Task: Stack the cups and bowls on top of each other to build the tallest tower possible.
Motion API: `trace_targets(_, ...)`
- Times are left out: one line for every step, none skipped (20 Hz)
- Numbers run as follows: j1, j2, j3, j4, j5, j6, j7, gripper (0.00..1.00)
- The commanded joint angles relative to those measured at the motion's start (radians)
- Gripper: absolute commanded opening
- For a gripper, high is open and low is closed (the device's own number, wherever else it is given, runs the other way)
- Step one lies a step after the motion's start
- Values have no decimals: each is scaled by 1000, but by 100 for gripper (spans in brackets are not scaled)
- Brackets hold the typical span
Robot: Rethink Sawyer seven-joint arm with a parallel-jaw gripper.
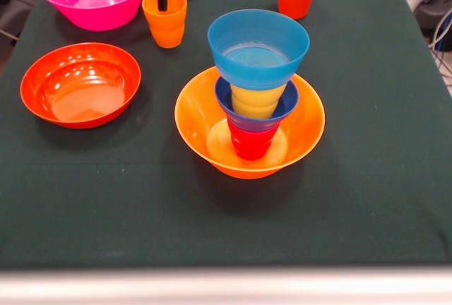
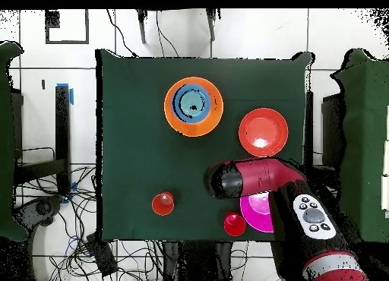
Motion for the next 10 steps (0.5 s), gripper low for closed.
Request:
trace_targets(-63, -9, 20, 60, 128, -37, 194, 100)
trace_targets(-62, -10, 18, 62, 130, -36, 192, 100)
trace_targets(-61, -11, 15, 62, 133, -37, 189, 100)
trace_targets(-61, -11, 13, 64, 136, -42, 186, 100)
trace_targets(-60, -11, 11, 65, 138, -45, 184, 100)
trace_targets(-58, -12, 8, 66, 142, -45, 181, 100)
trace_targets(-56, -12, 6, 65, 144, -44, 178, 100)
trace_targets(-54, -11, 4, 65, 146, -45, 177, 100)
trace_targets(-54, -11, 2, 65, 147, -47, 176, 100)
trace_targets(-52, -11, 1, 65, 149, -47, 175, 100)
